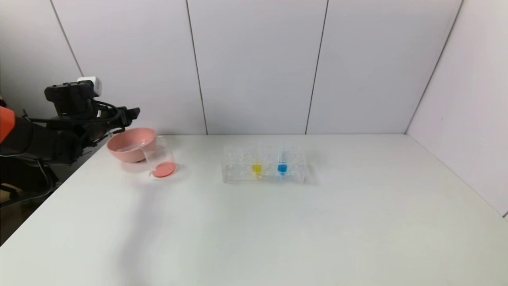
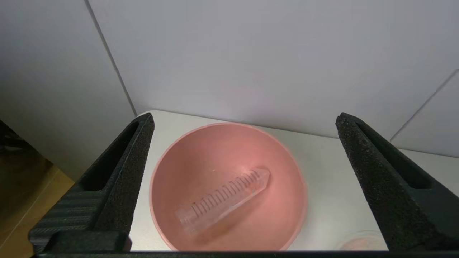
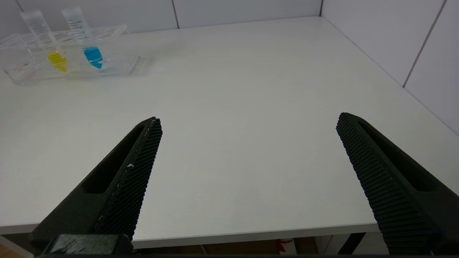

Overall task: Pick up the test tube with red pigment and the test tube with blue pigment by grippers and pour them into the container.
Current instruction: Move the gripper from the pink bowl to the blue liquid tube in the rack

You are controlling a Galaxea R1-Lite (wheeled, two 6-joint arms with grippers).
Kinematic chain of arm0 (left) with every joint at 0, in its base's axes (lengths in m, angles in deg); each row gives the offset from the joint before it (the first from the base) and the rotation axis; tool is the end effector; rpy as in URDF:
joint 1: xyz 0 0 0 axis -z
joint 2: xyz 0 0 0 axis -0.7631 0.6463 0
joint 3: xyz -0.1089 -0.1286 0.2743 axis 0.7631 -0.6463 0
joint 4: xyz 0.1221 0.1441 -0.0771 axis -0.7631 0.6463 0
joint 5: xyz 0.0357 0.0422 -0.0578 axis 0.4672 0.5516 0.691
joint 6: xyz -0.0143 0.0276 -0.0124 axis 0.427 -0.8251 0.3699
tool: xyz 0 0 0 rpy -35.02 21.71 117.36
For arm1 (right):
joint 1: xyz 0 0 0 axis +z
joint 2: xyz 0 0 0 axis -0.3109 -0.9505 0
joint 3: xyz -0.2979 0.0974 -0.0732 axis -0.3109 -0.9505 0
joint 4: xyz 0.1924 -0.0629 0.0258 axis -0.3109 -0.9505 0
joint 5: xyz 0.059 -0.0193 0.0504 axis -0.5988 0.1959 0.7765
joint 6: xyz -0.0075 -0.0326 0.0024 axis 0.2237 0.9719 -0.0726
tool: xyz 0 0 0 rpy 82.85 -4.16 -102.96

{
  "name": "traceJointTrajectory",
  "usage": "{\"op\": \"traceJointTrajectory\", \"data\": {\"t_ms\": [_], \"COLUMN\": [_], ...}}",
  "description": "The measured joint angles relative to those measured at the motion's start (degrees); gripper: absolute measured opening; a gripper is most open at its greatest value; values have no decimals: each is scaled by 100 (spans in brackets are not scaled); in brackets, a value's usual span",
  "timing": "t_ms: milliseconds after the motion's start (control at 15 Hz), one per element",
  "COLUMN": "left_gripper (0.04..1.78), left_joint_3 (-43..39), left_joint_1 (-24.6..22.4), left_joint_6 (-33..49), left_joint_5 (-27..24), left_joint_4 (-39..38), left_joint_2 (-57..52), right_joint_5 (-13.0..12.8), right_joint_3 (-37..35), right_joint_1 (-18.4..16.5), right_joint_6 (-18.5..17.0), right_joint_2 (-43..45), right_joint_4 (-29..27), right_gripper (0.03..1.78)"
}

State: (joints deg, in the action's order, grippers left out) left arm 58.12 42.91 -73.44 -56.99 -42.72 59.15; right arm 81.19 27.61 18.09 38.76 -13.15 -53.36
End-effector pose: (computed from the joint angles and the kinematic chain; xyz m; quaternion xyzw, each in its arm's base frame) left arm 0.4462 0.0547 0.1957 -0.0322 0.0377 0.0801 0.9956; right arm -0.0188 -0.0013 0.0759 0.0456 -0.0022 -0.0193 0.9988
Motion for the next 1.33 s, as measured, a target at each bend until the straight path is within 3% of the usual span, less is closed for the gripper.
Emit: {"op": "traceJointTrajectory", "data": {"t_ms": [267,600,933,1133,1333], "left_gripper": [176,176,176,176,176], "left_joint_3": [-356,-1577,-2883,-3357,-3589], "left_joint_1": [322,767,1379,1983,2851], "left_joint_6": [49,13,-48,-39,2], "left_joint_5": [-241,-1198,-2119,-2186,-1802], "left_joint_4": [535,1211,1307,1320,1329], "left_joint_2": [-697,-1965,-3081,-3513,-3699], "right_joint_5": [0,0,0,0,0], "right_joint_3": [0,0,0,0,0], "right_joint_1": [0,0,2,2,0], "right_joint_6": [0,0,-2,-2,-2], "right_joint_2": [0,0,0,0,0], "right_joint_4": [0,0,0,-2,0], "right_gripper": [177,177,177,177,177]}}
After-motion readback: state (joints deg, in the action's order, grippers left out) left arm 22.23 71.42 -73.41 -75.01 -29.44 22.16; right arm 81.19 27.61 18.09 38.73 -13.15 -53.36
